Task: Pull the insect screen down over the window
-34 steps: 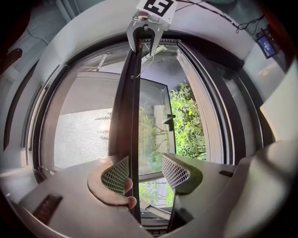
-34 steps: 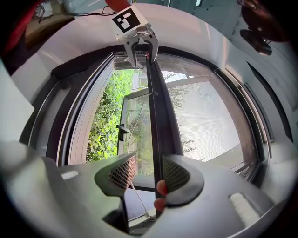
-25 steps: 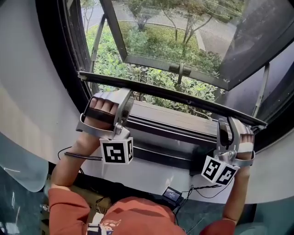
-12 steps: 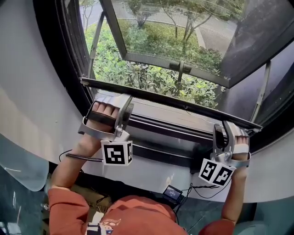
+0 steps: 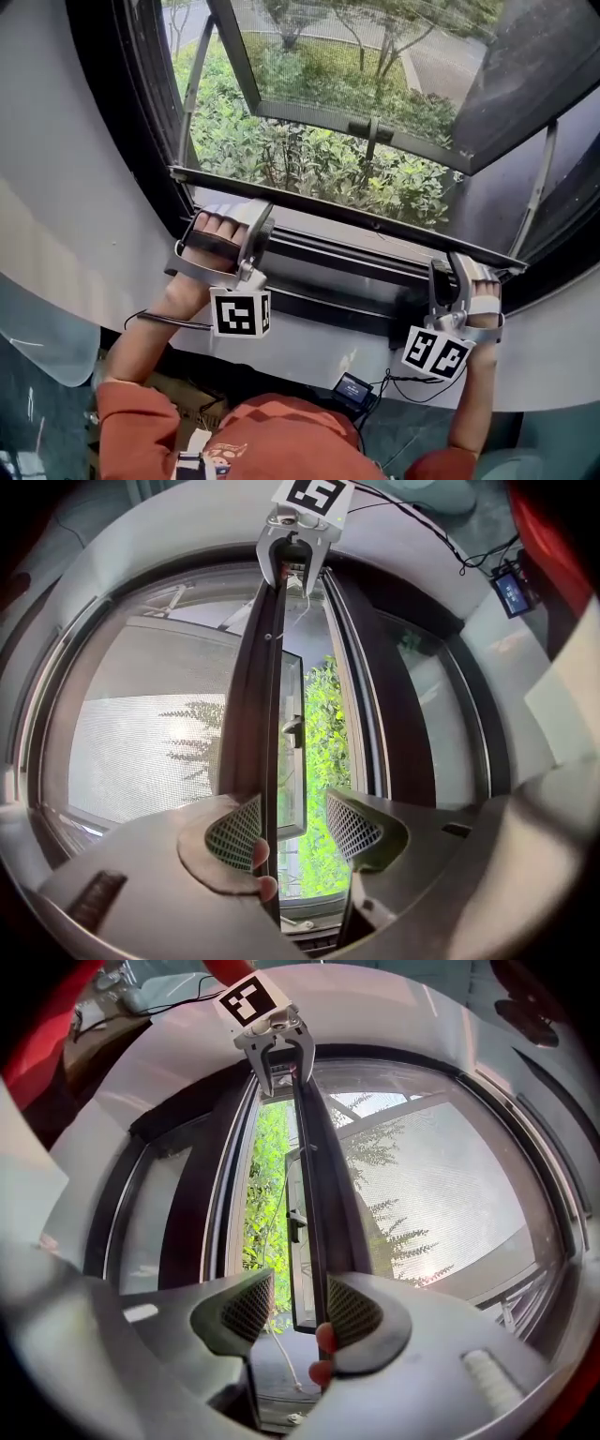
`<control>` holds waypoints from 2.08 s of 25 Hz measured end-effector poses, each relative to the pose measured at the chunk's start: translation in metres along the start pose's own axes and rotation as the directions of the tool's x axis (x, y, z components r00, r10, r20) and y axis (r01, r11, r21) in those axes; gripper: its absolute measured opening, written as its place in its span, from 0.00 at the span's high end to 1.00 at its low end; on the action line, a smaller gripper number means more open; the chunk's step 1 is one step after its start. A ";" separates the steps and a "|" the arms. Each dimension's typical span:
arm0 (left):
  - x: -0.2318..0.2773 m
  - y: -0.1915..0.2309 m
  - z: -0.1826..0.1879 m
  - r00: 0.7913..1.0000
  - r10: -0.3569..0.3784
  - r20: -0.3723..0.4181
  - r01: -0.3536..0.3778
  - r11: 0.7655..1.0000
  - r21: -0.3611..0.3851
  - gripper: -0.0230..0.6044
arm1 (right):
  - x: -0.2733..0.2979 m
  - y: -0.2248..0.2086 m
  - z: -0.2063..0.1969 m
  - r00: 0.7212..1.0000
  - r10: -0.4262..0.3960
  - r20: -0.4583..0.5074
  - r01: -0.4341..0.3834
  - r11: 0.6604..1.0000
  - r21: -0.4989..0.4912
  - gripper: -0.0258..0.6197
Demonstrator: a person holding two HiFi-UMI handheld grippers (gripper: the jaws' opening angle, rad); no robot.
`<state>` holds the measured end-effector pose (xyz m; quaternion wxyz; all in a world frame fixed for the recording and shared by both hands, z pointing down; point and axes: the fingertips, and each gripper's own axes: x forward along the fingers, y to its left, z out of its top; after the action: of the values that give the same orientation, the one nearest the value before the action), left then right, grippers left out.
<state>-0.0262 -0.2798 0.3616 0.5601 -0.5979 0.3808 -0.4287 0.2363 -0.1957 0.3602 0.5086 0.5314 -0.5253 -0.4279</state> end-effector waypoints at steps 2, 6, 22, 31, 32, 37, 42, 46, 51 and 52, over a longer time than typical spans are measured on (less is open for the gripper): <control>0.000 -0.001 -0.001 1.000 -0.004 0.000 0.004 1.000 -0.008 0.62 | 0.000 0.001 0.001 1.000 0.001 0.001 -0.001 1.000 0.010 0.68; -0.002 -0.001 0.000 1.000 -0.016 0.003 0.016 1.000 -0.014 0.62 | -0.001 0.000 0.001 1.000 0.006 0.002 -0.006 1.000 0.021 0.68; -0.001 -0.039 -0.002 0.995 -0.096 -0.003 0.096 0.995 -0.014 0.62 | 0.000 0.039 -0.002 0.995 0.100 -0.023 -0.099 0.995 0.017 0.68; -0.003 -0.046 -0.002 0.994 -0.113 0.005 0.113 0.993 -0.037 0.63 | -0.002 0.046 -0.001 0.993 0.116 -0.034 -0.114 0.993 0.041 0.68; -0.003 -0.046 -0.002 0.994 -0.113 0.005 0.113 0.993 -0.038 0.63 | -0.002 0.045 -0.001 0.993 0.115 -0.033 -0.114 0.992 0.047 0.68; -0.005 -0.046 -0.003 0.992 -0.124 0.002 0.124 0.992 -0.038 0.63 | -0.002 0.047 0.000 0.992 0.124 -0.021 -0.123 0.991 0.060 0.68; -0.003 -0.045 0.003 0.992 -0.128 0.006 0.128 0.992 -0.016 0.63 | -0.003 0.048 -0.007 0.992 0.123 -0.031 -0.121 0.991 0.063 0.68; -0.006 -0.046 -0.001 0.987 -0.158 0.003 0.158 0.987 -0.028 0.63 | -0.002 0.048 -0.003 0.991 0.129 -0.030 -0.128 0.990 0.054 0.68; -0.009 -0.050 0.000 0.982 -0.187 0.007 0.188 0.982 -0.038 0.63 | -0.007 0.050 -0.001 0.988 0.151 -0.028 -0.149 0.987 0.065 0.68; -0.010 -0.050 -0.001 0.982 -0.188 0.007 0.189 0.981 -0.039 0.63 | -0.008 0.050 -0.001 0.987 0.157 -0.028 -0.155 0.986 0.068 0.68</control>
<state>-0.0316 -0.2667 0.4109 0.5058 -0.6430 0.3298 -0.4711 0.2301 -0.1844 0.4096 0.5315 0.5121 -0.5703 -0.3604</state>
